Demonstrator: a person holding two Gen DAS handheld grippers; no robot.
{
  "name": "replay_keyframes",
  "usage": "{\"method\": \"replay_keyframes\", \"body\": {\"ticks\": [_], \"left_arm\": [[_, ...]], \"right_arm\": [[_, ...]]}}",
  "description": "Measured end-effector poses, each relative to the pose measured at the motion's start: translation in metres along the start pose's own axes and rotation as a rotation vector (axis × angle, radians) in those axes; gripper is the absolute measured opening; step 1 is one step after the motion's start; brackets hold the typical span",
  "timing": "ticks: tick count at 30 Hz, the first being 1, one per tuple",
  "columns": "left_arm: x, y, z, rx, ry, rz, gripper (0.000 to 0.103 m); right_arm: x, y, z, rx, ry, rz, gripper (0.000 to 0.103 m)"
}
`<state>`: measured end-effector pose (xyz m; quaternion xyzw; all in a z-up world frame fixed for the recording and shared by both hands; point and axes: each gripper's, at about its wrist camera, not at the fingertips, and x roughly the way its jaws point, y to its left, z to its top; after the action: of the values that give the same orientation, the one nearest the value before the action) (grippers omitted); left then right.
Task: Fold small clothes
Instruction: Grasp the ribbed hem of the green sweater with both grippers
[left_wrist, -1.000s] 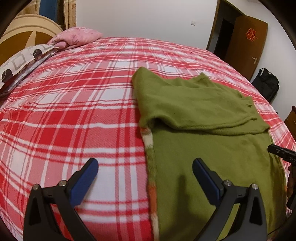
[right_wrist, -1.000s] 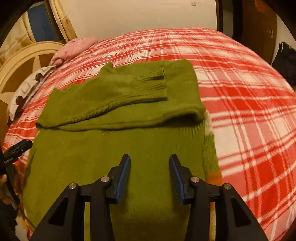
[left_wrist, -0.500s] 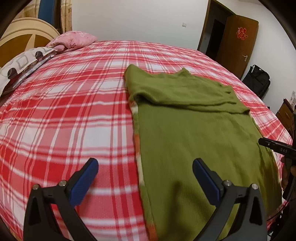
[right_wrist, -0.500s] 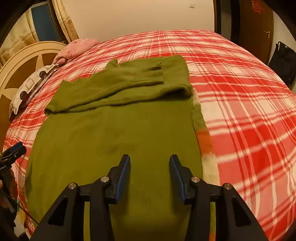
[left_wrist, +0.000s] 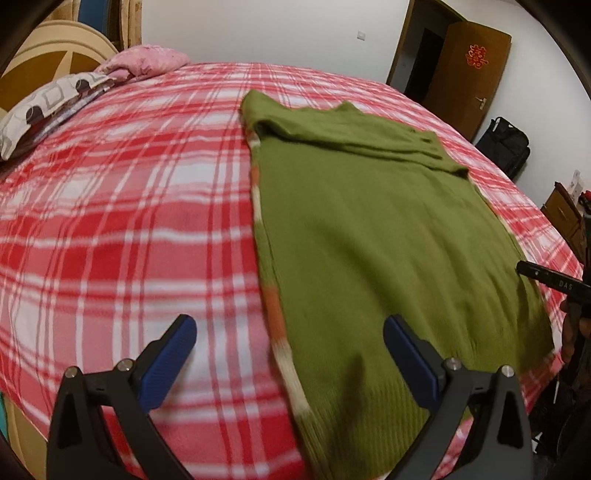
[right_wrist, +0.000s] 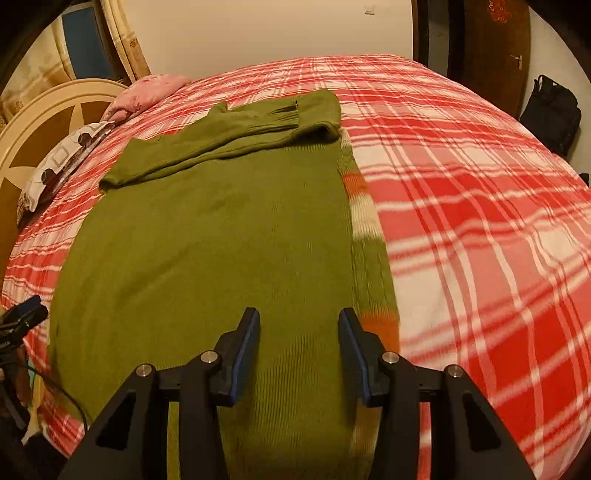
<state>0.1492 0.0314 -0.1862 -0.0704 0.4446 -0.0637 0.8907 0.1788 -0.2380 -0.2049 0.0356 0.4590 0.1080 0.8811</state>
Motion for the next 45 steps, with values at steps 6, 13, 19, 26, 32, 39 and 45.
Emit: {"method": "replay_keyframes", "body": {"ticks": [6, 13, 19, 26, 32, 39, 45], "left_arm": [[-0.006, -0.005, -0.028, -0.016, 0.051, -0.036, 0.098], [-0.011, -0.019, -0.049, -0.017, 0.096, -0.080, 0.090], [-0.011, -0.019, -0.053, -0.043, 0.124, -0.145, 0.083], [-0.016, -0.014, -0.063, -0.079, 0.163, -0.206, 0.073], [-0.010, -0.010, -0.070, -0.108, 0.204, -0.255, 0.068], [-0.013, -0.003, -0.069, -0.113, 0.213, -0.230, 0.041], [-0.013, 0.005, -0.072, -0.125, 0.226, -0.269, 0.016]], "right_arm": [[-0.021, -0.003, -0.031, -0.017, -0.004, -0.023, 0.046], [-0.046, -0.024, -0.067, 0.045, 0.024, -0.028, 0.046], [-0.055, -0.027, -0.087, 0.066, 0.044, 0.034, 0.046], [-0.055, -0.026, -0.090, 0.087, 0.036, 0.084, 0.046], [-0.050, -0.033, -0.093, 0.130, 0.026, 0.137, 0.046], [-0.050, -0.027, -0.096, 0.115, 0.047, 0.194, 0.033], [-0.048, -0.034, -0.100, 0.140, 0.047, 0.208, 0.011]]}}
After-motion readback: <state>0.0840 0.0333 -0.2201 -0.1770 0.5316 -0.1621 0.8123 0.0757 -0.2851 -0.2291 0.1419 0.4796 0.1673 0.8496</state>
